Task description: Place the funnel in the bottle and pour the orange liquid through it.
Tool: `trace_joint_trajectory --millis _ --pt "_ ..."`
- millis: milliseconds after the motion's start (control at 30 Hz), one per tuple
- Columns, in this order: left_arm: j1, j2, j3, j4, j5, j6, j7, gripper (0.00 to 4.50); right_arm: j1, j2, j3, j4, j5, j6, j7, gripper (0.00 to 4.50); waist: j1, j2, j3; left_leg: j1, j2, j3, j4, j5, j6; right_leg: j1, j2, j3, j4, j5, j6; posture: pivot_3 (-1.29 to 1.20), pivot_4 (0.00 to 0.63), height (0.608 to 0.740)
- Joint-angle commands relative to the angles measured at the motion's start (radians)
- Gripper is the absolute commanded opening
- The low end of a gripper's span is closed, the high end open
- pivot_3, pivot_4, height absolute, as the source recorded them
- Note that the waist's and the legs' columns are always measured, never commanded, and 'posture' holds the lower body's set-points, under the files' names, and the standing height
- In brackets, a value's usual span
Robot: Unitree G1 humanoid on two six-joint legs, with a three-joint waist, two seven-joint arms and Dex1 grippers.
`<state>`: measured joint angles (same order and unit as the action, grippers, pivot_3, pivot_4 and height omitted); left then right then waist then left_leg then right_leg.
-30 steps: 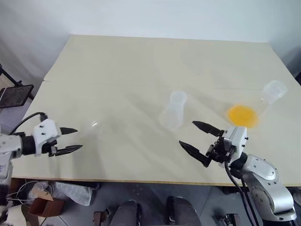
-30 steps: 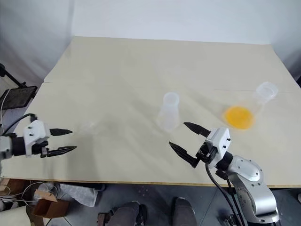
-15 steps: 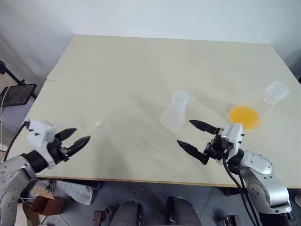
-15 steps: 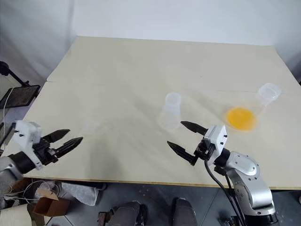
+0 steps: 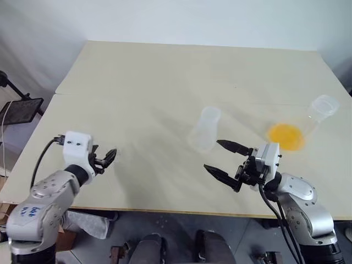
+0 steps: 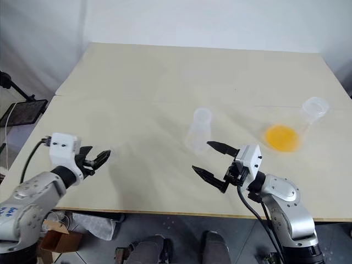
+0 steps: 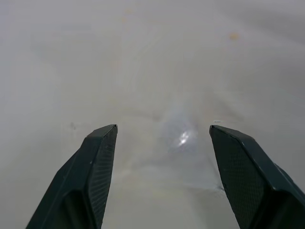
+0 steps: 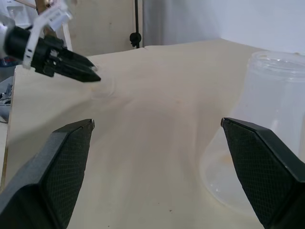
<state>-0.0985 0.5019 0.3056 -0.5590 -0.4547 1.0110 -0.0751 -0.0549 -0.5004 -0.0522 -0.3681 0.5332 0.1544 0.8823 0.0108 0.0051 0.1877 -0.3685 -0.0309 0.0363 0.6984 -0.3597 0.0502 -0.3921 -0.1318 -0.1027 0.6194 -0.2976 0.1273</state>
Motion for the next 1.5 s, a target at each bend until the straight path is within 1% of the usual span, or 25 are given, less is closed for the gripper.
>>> trace_joint_trajectory --millis 33,200,367,467,600,767,900,1033,1267,1367,1500 --pt "-0.027 -0.012 -0.033 0.015 0.06 -0.024 0.033 3.27 -0.007 0.001 -0.009 -0.02 0.013 -0.006 0.001 4.5 0.003 0.0 0.0 0.0 0.0 0.0 0.0 0.0 0.0 0.0 0.0 0.0 0.0 0.0 0.0 0.0 0.15 0.74" --pt "-0.019 -0.023 -0.032 0.004 0.093 -0.013 0.045 3.27 -0.013 0.001 -0.008 -0.016 0.013 -0.006 0.0 4.5 0.006 0.0 0.0 0.0 0.0 0.0 0.0 0.0 0.0 0.0 0.0 0.0 0.0 0.0 0.0 0.0 0.15 0.74" --pt "0.036 0.01 0.015 -0.025 0.093 -0.025 -0.001 3.27 -0.018 0.003 -0.003 -0.01 0.012 -0.007 0.002 4.5 0.008 0.0 0.0 0.0 0.0 0.0 0.0 0.0 0.0 0.0 0.0 0.0 0.0 0.0 0.0 0.0 0.15 0.74" --pt "0.079 0.033 0.055 -0.028 0.086 -0.07 -0.052 3.27 -0.017 0.004 -0.002 -0.012 0.015 -0.006 0.002 4.5 0.007 0.0 0.0 0.0 0.001 0.0 0.0 0.0 -0.001 0.0 0.0 0.0 -0.001 0.0 0.0 0.0 0.15 0.74" --pt "0.156 0.111 0.13 -0.021 0.08 -0.12 -0.153 3.27 -0.015 0.006 0.002 -0.01 0.014 -0.007 0.003 4.5 0.007 0.0 0.0 0.0 0.001 0.0 0.0 0.0 -0.001 0.0 -0.001 0.0 -0.002 0.0 0.0 0.0 0.15 0.74" --pt "0.195 0.146 0.188 0.0 0.061 -0.177 -0.24 3.27 -0.017 0.021 0.014 -0.007 0.01 -0.012 -0.003 4.5 0.011 0.0 0.0 0.0 0.002 0.0 0.0 -0.001 -0.002 0.001 -0.002 0.0 -0.003 0.0 -0.001 0.0 0.15 0.74" --pt "0.254 0.184 0.217 0.016 0.075 -0.229 -0.316 3.27 -0.006 0.041 0.025 -0.007 0.001 -0.02 -0.006 4.5 0.009 0.0 0.0 0.0 0.002 0.0 -0.001 -0.001 -0.002 0.0 -0.003 0.0 -0.004 0.0 -0.001 0.0 0.15 0.74" --pt "0.313 0.186 0.286 0.064 0.073 -0.267 -0.357 3.27 0.003 0.057 0.034 -0.014 -0.003 -0.023 -0.015 4.5 0.006 0.001 0.0 0.0 0.005 0.001 -0.002 -0.002 -0.003 0.0 -0.002 0.0 -0.006 -0.001 -0.001 0.0 0.15 0.74" --pt "0.318 0.187 0.292 0.098 0.074 -0.295 -0.388 3.27 0.0 0.053 0.034 -0.019 0.001 -0.019 -0.018 4.5 0.008 0.001 0.0 0.0 0.006 0.001 -0.001 -0.002 -0.004 0.001 -0.002 -0.001 -0.007 -0.001 -0.002 0.0 0.15 0.74" --pt "0.317 0.18 0.287 0.116 0.075 -0.311 -0.396 2.73 0.0 0.045 0.028 -0.024 0.007 -0.015 -0.013 4.5 0.008 0.001 0.0 0.0 0.006 0.001 -0.002 -0.002 -0.004 0.0 -0.002 -0.001 -0.007 -0.001 -0.002 0.0 0.15 0.74" --pt "0.321 0.177 0.286 0.144 0.073 -0.334 -0.41 1.47 -0.003 0.028 0.015 -0.03 0.014 -0.011 -0.008 4.5 0.006 0.001 0.001 0.0 0.007 0.001 -0.002 -0.002 -0.004 0.0 -0.002 -0.001 -0.007 -0.001 -0.003 0.0 0.15 0.74"
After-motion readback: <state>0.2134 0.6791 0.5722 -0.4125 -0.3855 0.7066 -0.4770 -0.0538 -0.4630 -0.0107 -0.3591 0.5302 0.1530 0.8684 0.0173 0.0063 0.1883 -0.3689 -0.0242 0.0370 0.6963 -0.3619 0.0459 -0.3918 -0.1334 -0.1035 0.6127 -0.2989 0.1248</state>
